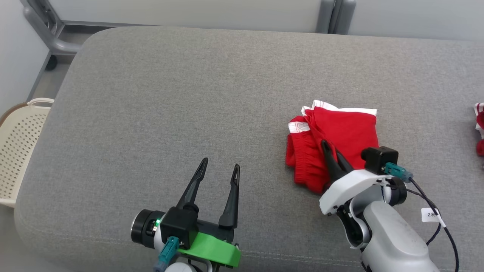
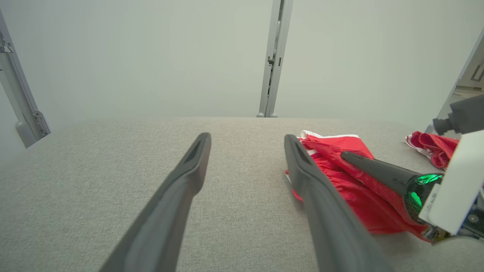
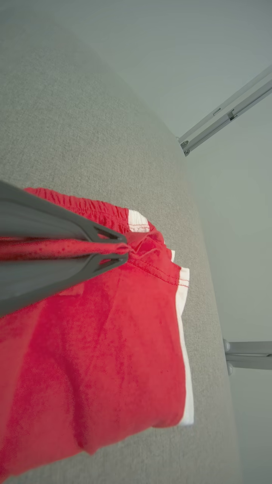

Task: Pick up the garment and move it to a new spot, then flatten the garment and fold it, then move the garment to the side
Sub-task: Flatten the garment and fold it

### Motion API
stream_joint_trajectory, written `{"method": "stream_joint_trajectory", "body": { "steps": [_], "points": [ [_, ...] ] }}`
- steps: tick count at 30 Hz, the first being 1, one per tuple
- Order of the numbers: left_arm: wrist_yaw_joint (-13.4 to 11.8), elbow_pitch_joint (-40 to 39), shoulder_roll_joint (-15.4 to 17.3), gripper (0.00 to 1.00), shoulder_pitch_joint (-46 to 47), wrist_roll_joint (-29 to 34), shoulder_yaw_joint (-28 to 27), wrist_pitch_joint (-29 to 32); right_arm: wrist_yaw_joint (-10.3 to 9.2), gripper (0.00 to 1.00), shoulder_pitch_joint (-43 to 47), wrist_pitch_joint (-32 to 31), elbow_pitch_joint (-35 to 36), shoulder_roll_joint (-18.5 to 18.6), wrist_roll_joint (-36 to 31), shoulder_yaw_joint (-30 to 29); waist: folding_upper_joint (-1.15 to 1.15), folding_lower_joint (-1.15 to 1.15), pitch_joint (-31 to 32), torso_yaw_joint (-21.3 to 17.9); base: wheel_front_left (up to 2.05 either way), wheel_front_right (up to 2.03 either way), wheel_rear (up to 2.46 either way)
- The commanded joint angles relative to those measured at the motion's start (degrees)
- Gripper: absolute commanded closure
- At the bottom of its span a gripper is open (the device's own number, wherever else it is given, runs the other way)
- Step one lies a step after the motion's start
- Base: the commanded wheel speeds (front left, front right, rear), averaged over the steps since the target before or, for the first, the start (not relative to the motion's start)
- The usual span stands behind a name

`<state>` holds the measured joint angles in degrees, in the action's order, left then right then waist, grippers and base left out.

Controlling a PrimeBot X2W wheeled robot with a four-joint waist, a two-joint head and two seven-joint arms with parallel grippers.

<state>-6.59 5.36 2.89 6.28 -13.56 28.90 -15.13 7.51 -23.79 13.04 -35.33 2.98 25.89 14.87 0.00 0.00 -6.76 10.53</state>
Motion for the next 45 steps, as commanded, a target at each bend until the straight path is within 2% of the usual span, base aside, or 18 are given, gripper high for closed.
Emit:
{"method": "stream_joint_trajectory", "body": {
  "steps": [1, 6, 7, 8, 9, 10, 14, 18, 22, 29, 35, 39, 45],
  "points": [
    [-0.37, 0.04, 0.06, 0.00, 0.63, -0.48, 0.21, 0.00, -0.05, 1.00, -0.37, 0.34, -0.86, 0.00, 1.22, 1.31, 0.00, 0.00, -0.16, 1.03, 0.00, 0.00, 0.00],
    [-0.92, 0.29, 0.06, 0.00, 0.56, -0.96, 0.25, 0.00, -0.05, 1.00, -1.07, 0.88, -3.00, 0.00, 3.57, 4.84, 0.00, 0.00, -0.14, 2.21, 0.00, 0.00, 0.00],
    [-0.96, 0.32, 0.06, 0.00, 0.47, -1.00, 0.19, 0.00, -0.05, 0.69, -1.09, 1.02, -3.38, 0.00, 3.96, 5.29, 0.00, 0.00, -0.14, 2.33, 0.00, 0.00, 0.00],
    [-1.01, 0.37, 0.06, 0.00, 0.38, -0.99, 0.18, 0.00, -0.05, 0.52, -1.17, 1.16, -3.73, 0.01, 4.11, 5.67, 0.00, 0.00, -0.13, 2.42, 0.00, 0.00, 0.00],
    [-1.03, 0.43, 0.06, 0.00, 0.32, -0.98, 0.15, 0.00, -0.05, 0.29, -1.20, 1.23, -4.01, 0.01, 4.35, 5.99, 0.00, 0.00, -0.09, 2.46, 0.00, 0.00, 0.00],
    [-1.06, 0.46, 0.06, 0.00, 0.23, -1.01, 0.10, 0.00, -0.05, 0.02, -1.18, 1.28, -4.23, 0.01, 4.53, 6.29, 0.00, 0.00, -0.04, 2.44, 0.00, 0.00, 0.00],
    [-1.42, 0.59, 0.06, 0.00, -0.53, -0.90, -0.29, 0.00, -0.05, 0.00, 0.00, 1.61, -3.20, 0.00, 6.68, 7.86, 0.00, 0.00, 0.61, 1.54, 0.00, 0.00, 0.00],
    [-1.58, 0.77, 0.06, 0.00, -1.14, -0.60, -1.04, 0.00, -0.05, 0.00, 1.76, 1.85, 1.15, 0.01, 7.73, 9.80, 0.00, 0.00, 1.41, -0.31, 0.00, 0.00, 0.00],
    [-2.25, 0.31, 0.06, 0.00, -1.74, -1.27, -2.66, 0.00, -0.05, 0.00, 3.37, 2.20, 4.68, 0.38, 2.81, 7.45, 0.00, 0.00, 2.26, -2.88, 0.00, 0.00, 0.00],
    [-2.59, -0.19, 0.26, 0.00, -2.66, -2.06, -7.29, 0.00, -0.05, 0.00, 5.88, 2.21, 10.47, 0.17, -1.99, -1.62, 0.00, 0.00, 2.92, -7.95, 0.00, 0.00, 0.00],
    [-2.08, -0.48, 0.61, 0.00, -3.65, -1.91, -10.12, 0.00, -0.05, 0.00, 7.87, 2.18, 12.37, 0.12, -6.38, -7.14, 0.00, 0.00, 3.59, -9.98, 0.00, 0.00, 0.00],
    [-1.80, -1.05, 0.57, 0.00, -4.86, -1.52, -11.90, 0.00, -0.05, 0.00, 10.35, 2.19, 14.37, 0.73, -11.02, -9.04, 0.00, 0.00, 4.49, -11.00, 0.00, 0.00, 0.00],
    [-0.64, -2.22, 0.41, 0.00, -7.92, -0.70, -14.54, 0.00, -0.05, 0.00, 15.29, 2.19, 19.56, 1.31, -18.24, -8.76, 0.00, 0.00, 6.22, -12.47, 0.00, 0.00, 0.00]
  ]
}}
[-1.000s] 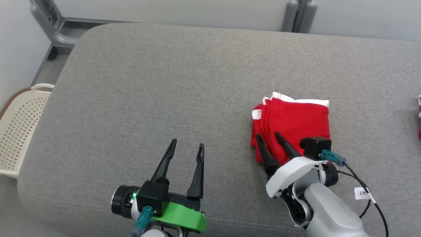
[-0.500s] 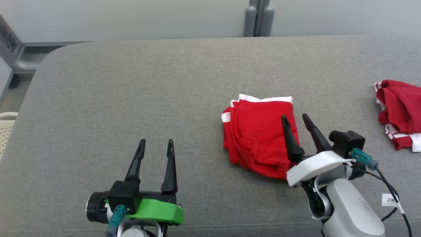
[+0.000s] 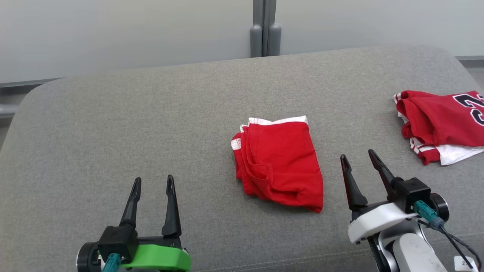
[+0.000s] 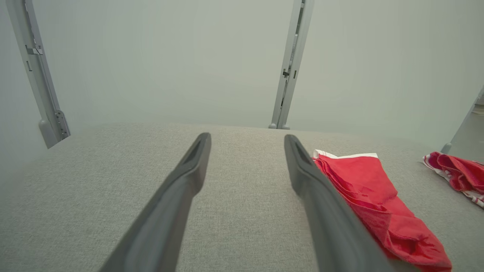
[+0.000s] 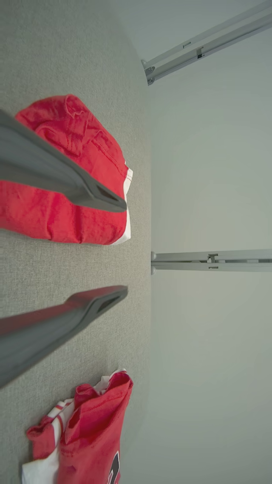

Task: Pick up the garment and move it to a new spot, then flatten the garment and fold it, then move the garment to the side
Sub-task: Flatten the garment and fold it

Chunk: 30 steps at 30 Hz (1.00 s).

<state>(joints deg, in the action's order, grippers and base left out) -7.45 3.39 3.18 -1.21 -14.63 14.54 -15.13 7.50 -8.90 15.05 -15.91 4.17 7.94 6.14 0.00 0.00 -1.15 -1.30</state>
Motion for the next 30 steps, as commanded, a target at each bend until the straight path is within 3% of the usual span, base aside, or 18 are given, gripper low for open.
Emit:
{"method": "stream_joint_trajectory", "body": {
  "steps": [1, 12, 25, 26, 27, 28, 29, 30],
  "points": [
    [0.44, -0.52, 0.09, 0.00, -0.94, 0.58, -0.61, 0.00, -0.04, 0.00, 1.25, 0.18, 1.03, 0.08, -0.54, -0.21, 0.00, 0.00, 0.69, -0.79, 0.00, 0.00, 0.00],
    [2.67, -2.07, -0.20, 0.00, -4.78, 3.98, -2.73, 0.01, -0.04, 0.00, 9.74, 0.18, 6.01, -0.65, -1.87, -1.00, 0.00, 0.00, 2.15, -1.29, 0.00, 0.00, 0.00],
    [2.78, -1.64, -0.25, 0.00, -3.99, 4.05, -1.36, 0.01, -0.04, 0.00, 8.06, 0.19, 2.97, -1.17, -1.29, 2.02, 0.00, 0.00, 1.83, -0.32, 0.00, 0.00, 0.00],
    [2.79, -1.61, -0.25, 0.00, -3.76, 4.01, -1.12, 0.01, -0.04, 0.19, 7.68, 0.18, 2.11, -1.18, -1.42, 2.59, 0.00, 0.00, 1.77, 0.01, 0.00, 0.00, 0.00],
    [2.74, -1.58, -0.25, 0.00, -3.52, 3.94, -0.78, 0.01, -0.04, 0.61, 7.09, 0.19, 1.02, -1.19, -1.61, 3.13, 0.00, 0.00, 1.69, 0.44, 0.00, 0.00, 0.00],
    [2.74, -1.58, -0.25, 0.00, -3.52, 3.94, -0.78, 0.01, -0.04, 0.61, 7.09, 0.19, 1.02, -1.19, -1.61, 3.13, 0.00, 0.00, 1.69, 0.44, 0.00, 0.00, 0.00],
    [2.70, -1.54, -0.25, 0.00, -3.33, 3.84, -0.50, 0.01, -0.04, 1.00, 6.46, 0.18, -0.48, -1.20, -1.55, 3.82, 0.00, 0.00, 1.63, 0.91, 0.00, 0.00, 0.00],
    [2.64, -1.52, -0.24, 0.00, -3.19, 3.76, -0.32, 0.01, -0.04, 1.00, 5.70, 0.18, -2.24, -1.21, -1.15, 4.70, 0.00, 0.00, 1.59, 1.41, 0.00, 0.00, 0.00]
  ]
}}
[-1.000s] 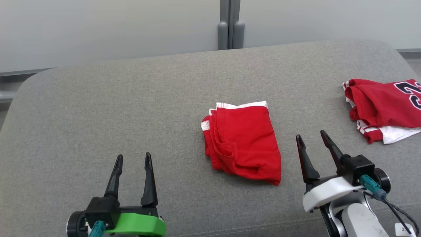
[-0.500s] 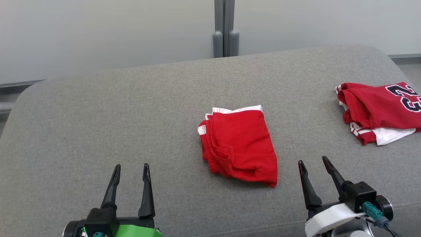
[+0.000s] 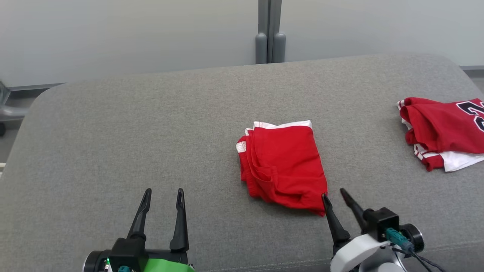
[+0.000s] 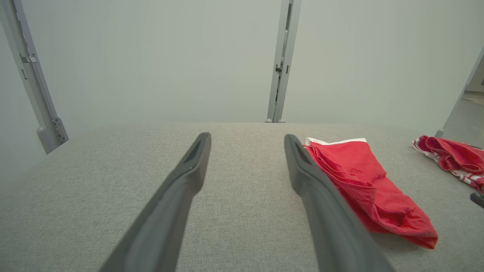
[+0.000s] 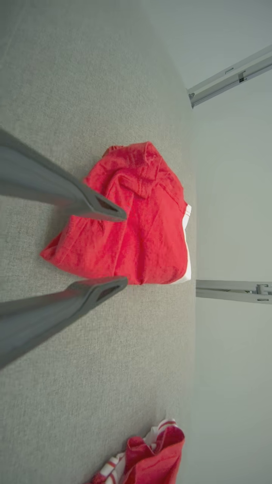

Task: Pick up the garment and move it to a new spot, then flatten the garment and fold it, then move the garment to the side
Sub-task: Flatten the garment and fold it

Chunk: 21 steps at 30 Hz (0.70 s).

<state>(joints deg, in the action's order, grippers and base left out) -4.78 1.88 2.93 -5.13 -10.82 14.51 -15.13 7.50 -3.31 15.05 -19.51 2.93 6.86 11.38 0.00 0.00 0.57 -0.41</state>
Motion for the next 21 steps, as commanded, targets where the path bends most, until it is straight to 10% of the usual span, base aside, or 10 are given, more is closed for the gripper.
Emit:
{"method": "stream_joint_trajectory", "body": {
  "steps": [1, 21],
  "points": [
    [-0.08, 0.03, 0.01, 0.00, 0.85, -0.10, 0.00, 0.01, -0.04, 1.00, -0.96, 0.18, -0.57, 0.04, 0.41, 0.39, 0.00, 0.00, -0.20, 1.12, 0.00, 0.00, 0.00],
    [-0.26, 1.29, 0.04, 0.00, 4.89, -0.58, 3.99, 0.01, -0.04, 1.00, -24.03, 0.19, -33.40, 0.56, 3.64, 8.98, 0.00, 0.00, -4.80, 12.11, 0.00, 0.00, 0.00]
  ]
}}
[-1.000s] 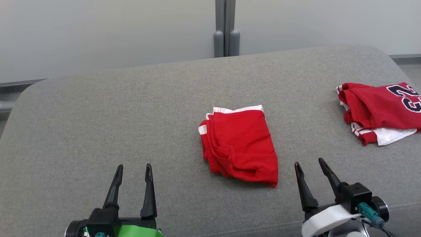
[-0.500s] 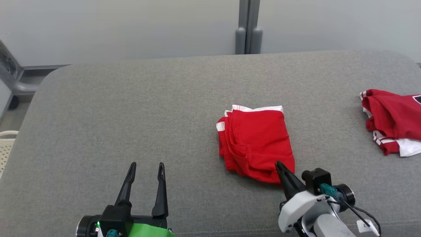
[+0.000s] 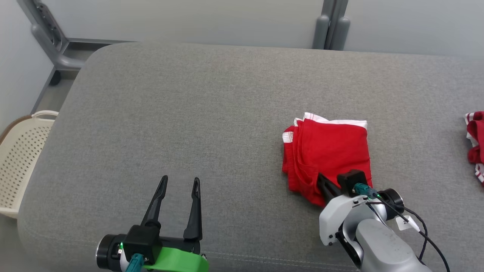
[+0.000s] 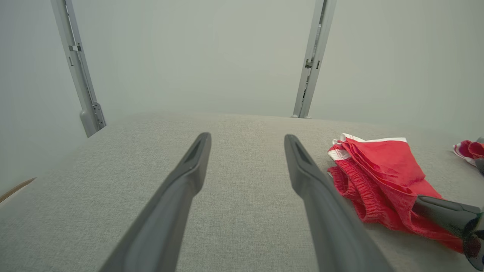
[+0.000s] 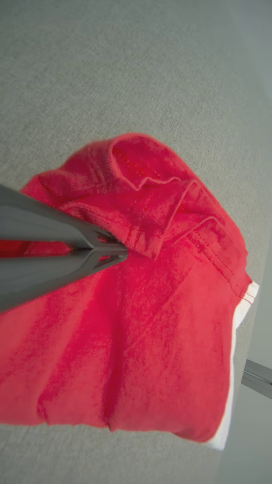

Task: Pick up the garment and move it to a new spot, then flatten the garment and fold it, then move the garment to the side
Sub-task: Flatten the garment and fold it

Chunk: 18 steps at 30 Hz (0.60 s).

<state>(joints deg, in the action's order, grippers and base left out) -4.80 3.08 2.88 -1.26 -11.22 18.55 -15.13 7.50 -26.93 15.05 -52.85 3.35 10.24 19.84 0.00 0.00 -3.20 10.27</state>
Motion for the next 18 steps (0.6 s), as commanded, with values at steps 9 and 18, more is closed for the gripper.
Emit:
{"method": "stream_joint_trajectory", "body": {
  "steps": [9, 18],
  "points": [
    [-0.69, 0.07, 0.08, 0.00, 0.49, -0.07, -0.60, 0.01, -0.04, 1.00, 4.07, 0.19, 4.02, -0.19, 3.63, 9.48, 0.00, 0.00, -0.21, 1.89, 0.00, 0.00, 0.00],
    [-0.80, -0.46, 0.08, 0.00, -0.66, 0.45, -1.25, 0.01, -0.04, 1.00, 6.77, 0.19, 9.50, 0.59, 6.97, 13.75, 0.00, 0.00, 1.33, -0.21, 0.00, 0.00, 0.00]
  ]
}}
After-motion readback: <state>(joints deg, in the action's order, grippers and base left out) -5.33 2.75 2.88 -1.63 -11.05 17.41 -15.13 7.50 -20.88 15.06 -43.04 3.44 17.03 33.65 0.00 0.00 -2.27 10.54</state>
